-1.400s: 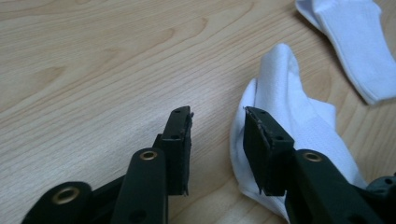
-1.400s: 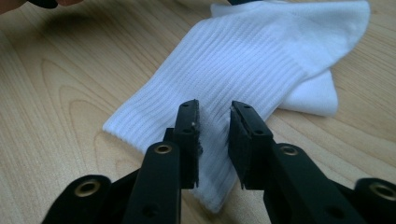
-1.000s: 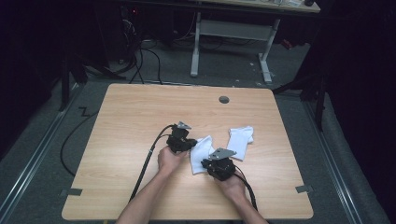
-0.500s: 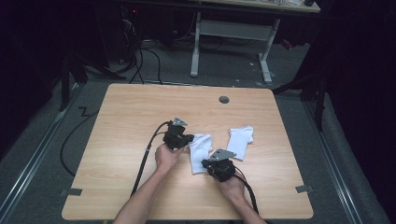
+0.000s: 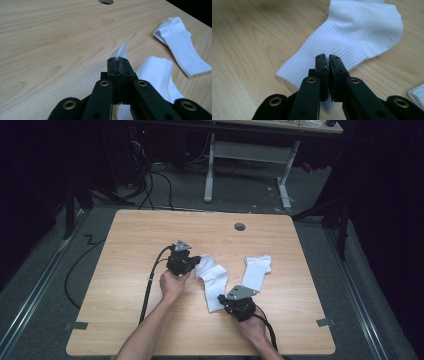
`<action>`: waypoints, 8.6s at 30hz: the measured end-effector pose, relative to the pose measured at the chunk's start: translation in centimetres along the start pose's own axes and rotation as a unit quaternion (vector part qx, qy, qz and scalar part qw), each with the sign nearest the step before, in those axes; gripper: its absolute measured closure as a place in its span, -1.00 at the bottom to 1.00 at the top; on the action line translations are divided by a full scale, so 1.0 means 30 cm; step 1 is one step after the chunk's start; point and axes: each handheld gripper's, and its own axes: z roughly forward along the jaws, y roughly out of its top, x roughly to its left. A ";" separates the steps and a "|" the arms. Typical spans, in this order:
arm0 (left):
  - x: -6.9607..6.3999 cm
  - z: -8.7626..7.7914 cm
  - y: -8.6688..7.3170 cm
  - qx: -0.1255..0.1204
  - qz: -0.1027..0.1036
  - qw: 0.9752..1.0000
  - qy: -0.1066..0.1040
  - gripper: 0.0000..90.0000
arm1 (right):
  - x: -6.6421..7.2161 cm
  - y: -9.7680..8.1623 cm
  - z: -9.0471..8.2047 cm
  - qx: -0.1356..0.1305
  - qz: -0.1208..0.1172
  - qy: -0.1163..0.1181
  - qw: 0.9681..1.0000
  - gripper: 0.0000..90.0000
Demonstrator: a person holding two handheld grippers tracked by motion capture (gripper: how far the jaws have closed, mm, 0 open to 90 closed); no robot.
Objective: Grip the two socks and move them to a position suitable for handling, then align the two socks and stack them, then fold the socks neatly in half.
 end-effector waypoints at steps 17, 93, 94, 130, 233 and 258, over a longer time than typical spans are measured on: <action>0.011 -0.002 -0.022 0.027 0.025 0.998 0.049 0.46 | -0.028 -0.004 -0.002 -0.001 0.036 0.004 0.999 0.68; -0.174 0.030 -0.152 0.089 0.079 0.993 0.026 -0.08 | -0.162 0.072 0.131 0.027 0.101 -0.056 0.993 0.58; -0.179 0.025 -0.155 0.089 0.081 0.992 0.024 -0.08 | -0.162 0.074 0.130 0.024 0.103 -0.057 0.993 0.58; -0.027 -0.161 -0.295 0.054 0.021 0.993 0.101 -0.20 | -0.250 -0.011 0.014 -0.018 0.144 -0.086 0.986 0.26; 0.028 -0.218 -0.340 0.052 0.016 0.990 0.128 -0.34 | -0.406 0.112 -0.118 -0.016 0.121 -0.100 0.987 0.77; 0.031 -0.219 -0.339 0.051 0.013 0.991 0.126 -0.31 | -0.219 0.279 -0.022 -0.029 0.057 -0.025 0.998 0.76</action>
